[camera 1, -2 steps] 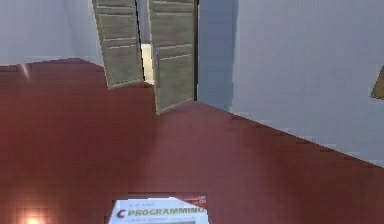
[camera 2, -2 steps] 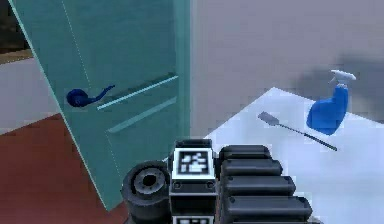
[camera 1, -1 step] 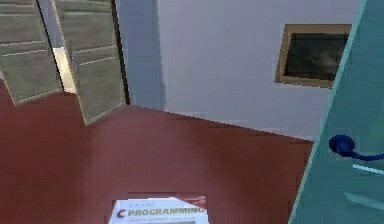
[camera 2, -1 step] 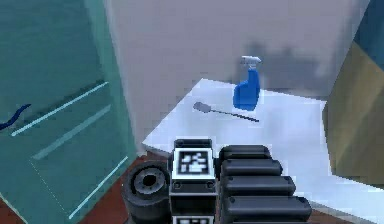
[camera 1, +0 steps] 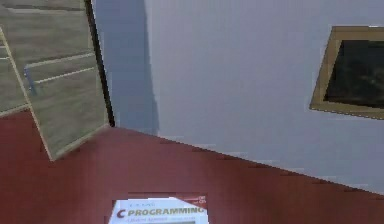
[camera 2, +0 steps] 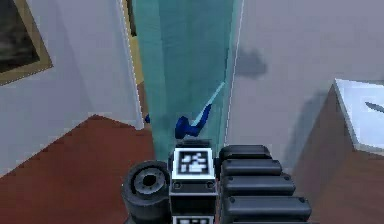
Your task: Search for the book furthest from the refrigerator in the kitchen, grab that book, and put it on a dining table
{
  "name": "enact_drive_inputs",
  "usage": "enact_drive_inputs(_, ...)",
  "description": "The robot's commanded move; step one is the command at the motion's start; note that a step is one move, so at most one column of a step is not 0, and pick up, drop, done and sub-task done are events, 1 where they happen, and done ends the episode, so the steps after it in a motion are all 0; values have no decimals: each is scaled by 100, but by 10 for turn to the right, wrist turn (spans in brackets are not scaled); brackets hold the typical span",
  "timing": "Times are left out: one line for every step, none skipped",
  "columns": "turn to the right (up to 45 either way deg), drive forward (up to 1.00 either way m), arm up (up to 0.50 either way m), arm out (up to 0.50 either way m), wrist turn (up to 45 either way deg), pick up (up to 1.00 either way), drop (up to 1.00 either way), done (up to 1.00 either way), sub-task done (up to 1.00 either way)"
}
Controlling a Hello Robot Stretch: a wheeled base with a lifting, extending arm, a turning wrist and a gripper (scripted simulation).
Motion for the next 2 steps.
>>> enact_drive_inputs(210, 0, 0, 0, 0, 0, 0, 0, 0)
enact_drive_inputs(0, 65, 0, 0, 0, 0, 0, 0, 0)
